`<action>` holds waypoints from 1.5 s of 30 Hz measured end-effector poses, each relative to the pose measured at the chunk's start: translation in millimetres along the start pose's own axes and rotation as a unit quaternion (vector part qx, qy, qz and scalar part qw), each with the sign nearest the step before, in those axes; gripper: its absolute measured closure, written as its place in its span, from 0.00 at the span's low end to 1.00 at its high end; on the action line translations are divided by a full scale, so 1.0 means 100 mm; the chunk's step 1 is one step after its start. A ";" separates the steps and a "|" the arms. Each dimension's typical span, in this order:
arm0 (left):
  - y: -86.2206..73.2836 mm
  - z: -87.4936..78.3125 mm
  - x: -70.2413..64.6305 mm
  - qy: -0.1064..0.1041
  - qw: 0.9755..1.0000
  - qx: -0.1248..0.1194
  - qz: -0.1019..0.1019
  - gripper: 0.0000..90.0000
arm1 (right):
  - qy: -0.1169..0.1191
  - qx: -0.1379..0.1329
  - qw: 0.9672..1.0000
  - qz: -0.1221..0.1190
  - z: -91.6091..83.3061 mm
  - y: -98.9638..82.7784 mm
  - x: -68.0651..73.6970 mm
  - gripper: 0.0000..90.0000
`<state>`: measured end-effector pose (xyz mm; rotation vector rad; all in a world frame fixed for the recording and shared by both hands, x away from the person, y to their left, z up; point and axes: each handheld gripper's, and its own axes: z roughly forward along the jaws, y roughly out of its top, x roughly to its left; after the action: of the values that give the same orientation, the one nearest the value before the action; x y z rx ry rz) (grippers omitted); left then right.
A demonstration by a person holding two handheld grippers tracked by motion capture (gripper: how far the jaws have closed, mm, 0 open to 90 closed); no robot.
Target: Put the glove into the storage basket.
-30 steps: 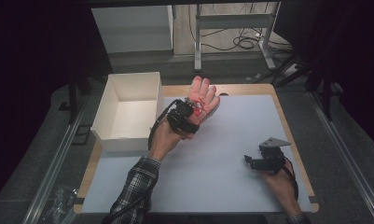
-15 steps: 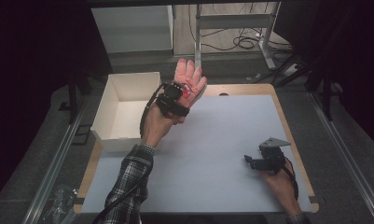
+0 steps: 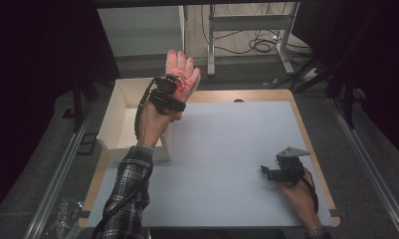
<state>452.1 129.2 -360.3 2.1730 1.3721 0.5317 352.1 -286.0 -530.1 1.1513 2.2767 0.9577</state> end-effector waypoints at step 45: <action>-0.72 0.84 0.74 0.040 0.987 0.106 -0.110 0.40 | -0.001 0.000 1.000 0.000 0.00 0.00 0.00 0.25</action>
<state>479.6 204.4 -466.4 2.1434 1.7593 0.4088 352.1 -286.0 -530.2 1.1517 2.2753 0.9575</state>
